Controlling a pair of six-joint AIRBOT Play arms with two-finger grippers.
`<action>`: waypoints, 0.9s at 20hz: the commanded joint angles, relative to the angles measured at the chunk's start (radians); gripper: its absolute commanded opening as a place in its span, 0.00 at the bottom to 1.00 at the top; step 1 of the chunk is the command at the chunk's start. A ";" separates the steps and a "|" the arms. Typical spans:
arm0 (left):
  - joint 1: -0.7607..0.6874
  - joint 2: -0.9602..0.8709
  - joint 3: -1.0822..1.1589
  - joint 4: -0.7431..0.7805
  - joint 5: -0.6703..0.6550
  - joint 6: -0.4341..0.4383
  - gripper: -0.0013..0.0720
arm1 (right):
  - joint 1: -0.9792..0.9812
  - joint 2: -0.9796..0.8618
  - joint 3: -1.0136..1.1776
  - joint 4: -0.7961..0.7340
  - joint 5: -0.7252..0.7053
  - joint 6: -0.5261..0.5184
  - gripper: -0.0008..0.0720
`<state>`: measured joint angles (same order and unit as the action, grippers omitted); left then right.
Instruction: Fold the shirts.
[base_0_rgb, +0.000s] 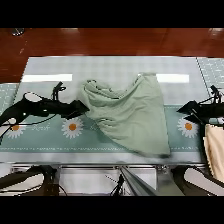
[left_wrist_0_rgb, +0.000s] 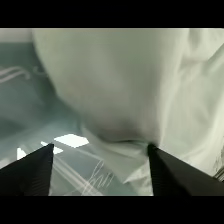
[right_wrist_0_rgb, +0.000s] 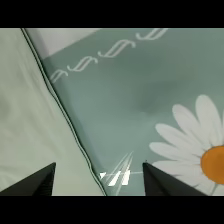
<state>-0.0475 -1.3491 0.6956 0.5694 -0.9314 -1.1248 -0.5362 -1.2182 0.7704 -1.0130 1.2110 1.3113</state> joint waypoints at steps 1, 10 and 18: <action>-0.079 -0.045 -0.006 -0.121 0.091 0.061 0.10 | -0.002 0.015 -0.076 -0.002 0.063 -0.009 0.86; -0.069 -0.047 0.023 -0.129 0.038 0.066 0.05 | -0.002 0.014 -0.164 -0.035 0.104 0.023 0.86; -0.069 -0.047 0.023 -0.129 0.037 0.065 0.05 | 0.272 -0.065 -0.164 -0.013 0.080 0.018 0.86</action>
<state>-0.1165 -1.3952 0.7174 0.4412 -0.8928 -1.0603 -0.3611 -1.2503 0.6083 -1.0607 1.3293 1.3323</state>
